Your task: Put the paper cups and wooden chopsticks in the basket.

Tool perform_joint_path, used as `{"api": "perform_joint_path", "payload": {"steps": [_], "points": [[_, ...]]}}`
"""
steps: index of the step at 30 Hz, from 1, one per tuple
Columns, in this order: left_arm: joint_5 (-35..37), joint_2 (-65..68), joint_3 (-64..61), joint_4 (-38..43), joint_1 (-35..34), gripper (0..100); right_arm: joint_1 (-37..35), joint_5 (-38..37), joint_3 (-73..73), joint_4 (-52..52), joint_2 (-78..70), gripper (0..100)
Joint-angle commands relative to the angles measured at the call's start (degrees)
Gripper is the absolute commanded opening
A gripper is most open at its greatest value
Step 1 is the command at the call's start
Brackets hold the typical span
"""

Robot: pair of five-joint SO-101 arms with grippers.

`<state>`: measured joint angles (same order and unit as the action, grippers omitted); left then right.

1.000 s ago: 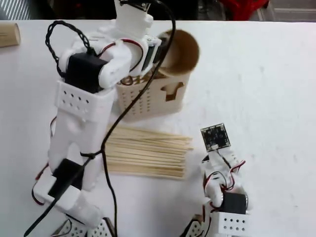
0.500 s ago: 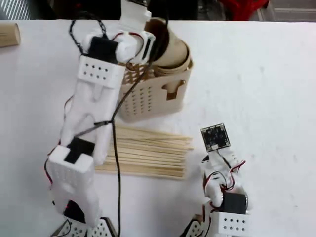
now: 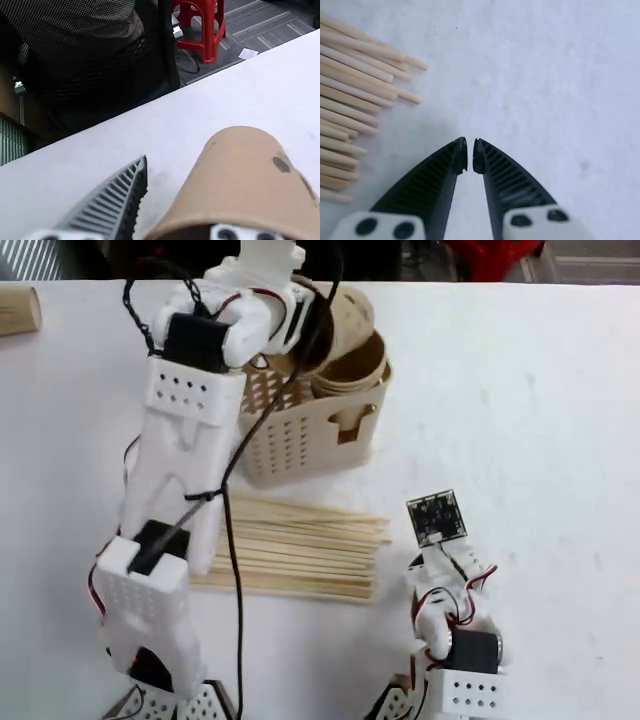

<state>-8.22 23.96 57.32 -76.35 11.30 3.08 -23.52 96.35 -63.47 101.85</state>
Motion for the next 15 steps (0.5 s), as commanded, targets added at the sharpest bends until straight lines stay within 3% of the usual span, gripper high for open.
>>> {"api": "perform_joint_path", "payload": {"steps": [1,15], "points": [[-0.7,-3.21,3.52,0.0,2.42,19,-0.04,-0.44,0.53,-0.4,-0.13,4.2],[-0.79,-3.74,4.84,-2.2,3.74,19,0.04,-0.44,0.53,-0.4,-0.13,4.2]]}}
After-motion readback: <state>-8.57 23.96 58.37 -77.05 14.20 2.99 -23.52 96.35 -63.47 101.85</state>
